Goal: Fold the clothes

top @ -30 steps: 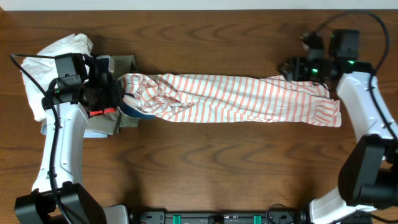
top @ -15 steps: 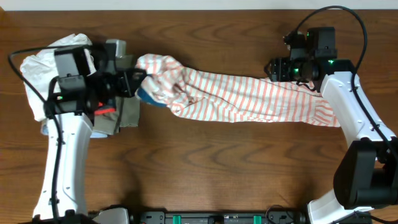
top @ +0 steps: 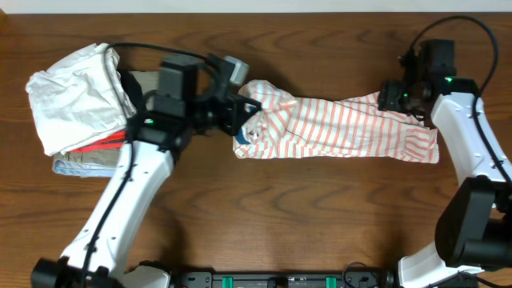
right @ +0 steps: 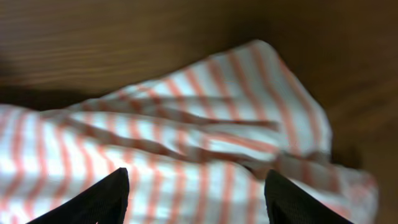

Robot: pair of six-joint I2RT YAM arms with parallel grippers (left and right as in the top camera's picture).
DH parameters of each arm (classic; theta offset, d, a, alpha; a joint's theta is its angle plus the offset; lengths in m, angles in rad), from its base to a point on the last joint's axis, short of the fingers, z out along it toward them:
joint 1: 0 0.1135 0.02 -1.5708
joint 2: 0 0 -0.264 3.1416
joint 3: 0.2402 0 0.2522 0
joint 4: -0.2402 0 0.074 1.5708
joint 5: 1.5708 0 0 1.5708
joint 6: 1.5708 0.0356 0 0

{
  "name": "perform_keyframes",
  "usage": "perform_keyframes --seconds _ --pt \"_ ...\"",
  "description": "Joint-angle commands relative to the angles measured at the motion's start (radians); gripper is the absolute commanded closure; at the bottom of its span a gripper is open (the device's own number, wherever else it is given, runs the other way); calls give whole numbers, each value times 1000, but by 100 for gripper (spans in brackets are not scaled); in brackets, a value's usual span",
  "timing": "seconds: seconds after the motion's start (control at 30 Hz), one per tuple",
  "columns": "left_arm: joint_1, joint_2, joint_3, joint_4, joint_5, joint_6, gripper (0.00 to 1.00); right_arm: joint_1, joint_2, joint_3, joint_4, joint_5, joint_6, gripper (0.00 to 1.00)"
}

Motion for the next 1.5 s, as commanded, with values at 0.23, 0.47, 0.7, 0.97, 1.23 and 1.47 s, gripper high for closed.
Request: perform_keyframes --seconds 0.23,0.47,0.7,0.97,1.23,1.47 --pt "-127 179 25 202 -77 -56 93 -97 -25 7 -54 49 25 32" --pt "-179 306 25 378 -137 -186 93 -99 -25 7 -60 49 8 31" --pt "-265 364 25 494 -140 -274 69 -99 -25 7 -60 49 8 30" --pt "-273 325 25 536 -131 -270 53 -98 -25 7 -60 29 -3 29" --pt "-8 158 25 332 -143 -235 53 -73 -24 7 -105 -536 -252 19" --pt "109 175 21 66 -147 -234 54 56 -7 2 -183 -599 -295 10"
